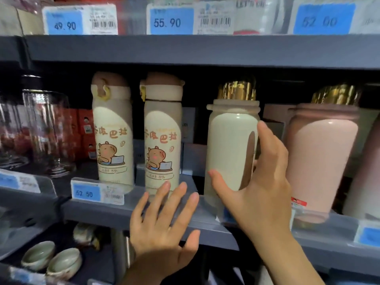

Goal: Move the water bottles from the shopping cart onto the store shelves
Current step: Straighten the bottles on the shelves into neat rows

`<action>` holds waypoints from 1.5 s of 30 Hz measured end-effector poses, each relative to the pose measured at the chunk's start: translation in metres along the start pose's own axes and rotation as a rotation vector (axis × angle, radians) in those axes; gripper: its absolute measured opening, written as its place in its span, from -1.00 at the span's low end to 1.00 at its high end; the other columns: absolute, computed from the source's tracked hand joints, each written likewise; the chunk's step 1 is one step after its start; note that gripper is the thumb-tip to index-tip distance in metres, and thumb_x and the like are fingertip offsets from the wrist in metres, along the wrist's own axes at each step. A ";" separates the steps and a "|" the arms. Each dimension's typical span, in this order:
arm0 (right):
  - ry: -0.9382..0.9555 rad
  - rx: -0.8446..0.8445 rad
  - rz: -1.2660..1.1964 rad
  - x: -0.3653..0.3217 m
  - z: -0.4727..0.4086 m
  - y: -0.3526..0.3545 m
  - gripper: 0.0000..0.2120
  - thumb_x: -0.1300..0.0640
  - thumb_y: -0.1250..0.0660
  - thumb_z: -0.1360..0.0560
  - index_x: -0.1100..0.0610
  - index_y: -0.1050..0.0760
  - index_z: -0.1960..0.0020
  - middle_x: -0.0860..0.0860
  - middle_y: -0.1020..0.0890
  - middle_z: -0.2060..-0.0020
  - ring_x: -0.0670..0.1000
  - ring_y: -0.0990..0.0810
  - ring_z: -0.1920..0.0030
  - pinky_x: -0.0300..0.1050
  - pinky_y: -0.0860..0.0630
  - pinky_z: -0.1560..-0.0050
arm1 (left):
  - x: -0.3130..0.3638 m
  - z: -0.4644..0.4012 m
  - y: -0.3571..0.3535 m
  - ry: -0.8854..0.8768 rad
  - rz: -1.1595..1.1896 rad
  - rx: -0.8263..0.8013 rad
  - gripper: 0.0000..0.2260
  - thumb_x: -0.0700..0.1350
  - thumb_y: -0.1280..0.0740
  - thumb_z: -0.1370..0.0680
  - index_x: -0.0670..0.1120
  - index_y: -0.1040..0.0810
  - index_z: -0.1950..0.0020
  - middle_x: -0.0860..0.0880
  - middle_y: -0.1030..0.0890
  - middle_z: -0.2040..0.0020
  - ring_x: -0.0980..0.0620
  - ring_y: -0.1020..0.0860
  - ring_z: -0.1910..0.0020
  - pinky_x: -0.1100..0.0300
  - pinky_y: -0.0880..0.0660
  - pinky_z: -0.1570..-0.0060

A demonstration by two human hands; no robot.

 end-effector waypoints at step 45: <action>-0.098 0.022 0.261 -0.012 0.011 -0.011 -0.04 -0.40 -0.28 -0.28 -0.09 0.04 -0.51 0.07 -0.38 -0.28 0.13 -0.51 -0.16 -0.11 -0.42 0.24 | 0.000 0.008 -0.002 0.013 0.083 0.031 -0.60 0.08 -0.11 -0.61 0.04 -0.37 -0.43 -0.01 -0.39 -0.42 -0.08 -0.35 -0.41 -0.05 -0.25 -0.31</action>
Point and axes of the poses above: each hand's wrist, its own z-axis away from the middle knuckle, its own y-axis out of the back of the hand, x = y × z, the point moved 2 cm from there along -z, towards the middle knuckle
